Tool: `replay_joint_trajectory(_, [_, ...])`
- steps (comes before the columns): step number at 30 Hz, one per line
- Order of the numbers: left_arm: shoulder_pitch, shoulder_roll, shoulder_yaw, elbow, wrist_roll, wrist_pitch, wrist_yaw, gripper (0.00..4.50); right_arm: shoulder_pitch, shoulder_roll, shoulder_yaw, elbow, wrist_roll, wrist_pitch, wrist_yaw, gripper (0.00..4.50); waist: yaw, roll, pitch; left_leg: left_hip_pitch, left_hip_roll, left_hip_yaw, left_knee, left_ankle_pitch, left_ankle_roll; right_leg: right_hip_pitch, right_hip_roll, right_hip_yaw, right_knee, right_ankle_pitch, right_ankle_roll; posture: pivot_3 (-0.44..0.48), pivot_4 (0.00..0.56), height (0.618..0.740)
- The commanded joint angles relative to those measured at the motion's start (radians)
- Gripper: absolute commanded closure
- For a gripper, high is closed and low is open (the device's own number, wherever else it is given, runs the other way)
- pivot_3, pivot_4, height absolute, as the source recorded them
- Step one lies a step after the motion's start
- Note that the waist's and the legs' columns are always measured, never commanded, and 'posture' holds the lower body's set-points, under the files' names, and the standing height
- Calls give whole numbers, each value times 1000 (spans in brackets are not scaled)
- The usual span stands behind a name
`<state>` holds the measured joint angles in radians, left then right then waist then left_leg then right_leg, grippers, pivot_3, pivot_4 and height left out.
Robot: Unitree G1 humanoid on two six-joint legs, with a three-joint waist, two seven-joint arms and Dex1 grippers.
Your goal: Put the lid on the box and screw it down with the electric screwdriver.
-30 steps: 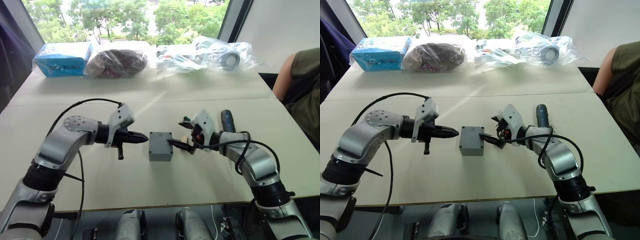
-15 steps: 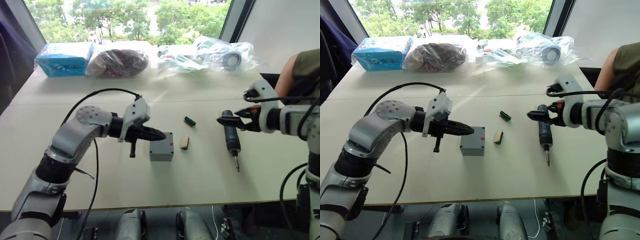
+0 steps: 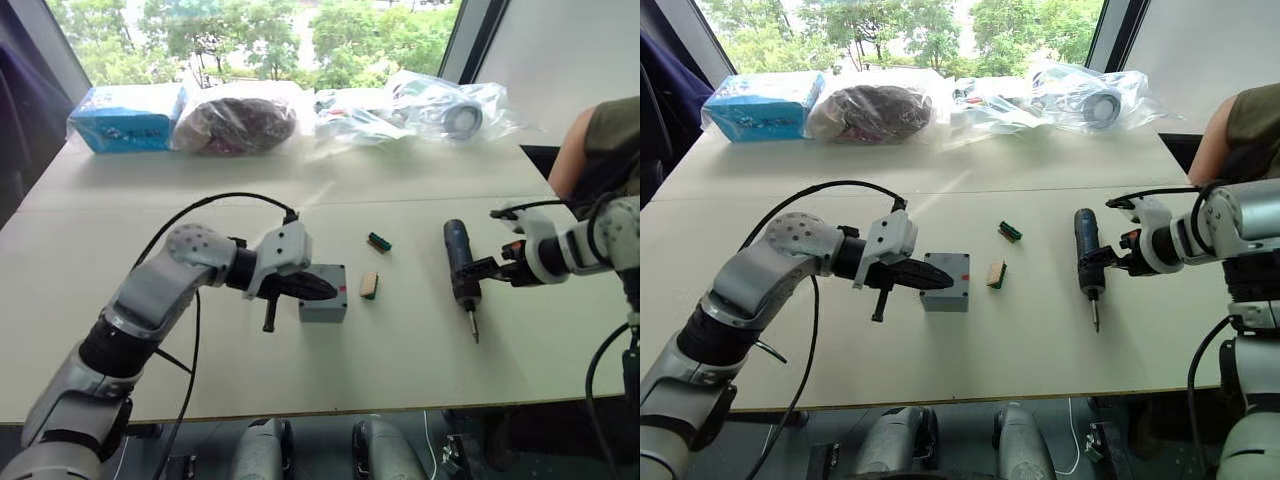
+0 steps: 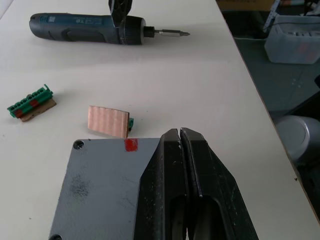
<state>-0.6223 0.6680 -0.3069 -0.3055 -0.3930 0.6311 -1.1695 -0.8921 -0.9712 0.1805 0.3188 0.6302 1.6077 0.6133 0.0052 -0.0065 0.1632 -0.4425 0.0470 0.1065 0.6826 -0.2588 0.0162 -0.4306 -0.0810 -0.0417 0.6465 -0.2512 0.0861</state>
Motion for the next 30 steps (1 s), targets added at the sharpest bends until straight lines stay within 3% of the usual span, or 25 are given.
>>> replay_joint_trajectory(1, [6, 6, 31, -51, -11, 13, 25, 4500, -35, -7, 68, 27, -39, -17, 51, 136, 4, 0, 0, 0, 0, 0, 0, 0, 0, 0, 0, 0, 0, 0, 0, 0, 150, 740])
replay_joint_trajectory(9, [34, 15, 48, -87, -26, 39, 61, 4500, -56, -15, 232, 25, -68, -36, 181, 136, 4, 0, 0, 0, 0, 0, 0, 0, 0, 0, 0, 0, 0, 0, 0, 0, 150, 740])
replay_joint_trajectory(12, [40, 11, 51, -96, -32, 49, 77, 4500, -50, -2, 267, 46, -109, -77, 200, 786, 4, -1, 0, 0, 0, 0, 0, 0, 0, 0, 0, 0, 0, 0, 0, 0, 150, 740])
replay_joint_trajectory(17, [47, 14, 54, -99, -39, 54, 87, 4500, -49, 11, 316, 56, -152, -107, 248, 2476, 2, -1, -1, 0, 0, 0, 0, 0, 0, 0, 0, 0, 0, 0, 0, 0, 150, 740])
replay_joint_trajectory(18, [46, 14, 54, -97, -40, 54, 89, 4500, -46, 10, 327, 55, -160, -111, 258, 2649, 2, -1, -1, 0, 0, 0, 0, 0, 0, 0, 0, 0, 0, 0, 0, 0, 150, 740])
replay_joint_trajectory(24, [40, 17, 58, -71, -35, 47, 94, 4500, -64, 17, 312, 98, -218, -156, 280, 2665, 1, -3, -2, 1, 0, 0, 0, 0, 0, 1, 0, 0, 0, 0, 0, 0, 150, 740])
replay_joint_trajectory(30, [30, 45, 77, 0, -23, 25, 74, 4500, -255, 55, 97, 247, -255, -394, 268, 2665, -10, 4, 2, -1, 0, 2, 1, 0, 0, -1, 0, 1, 0, 0, 0, 0, 150, 740])
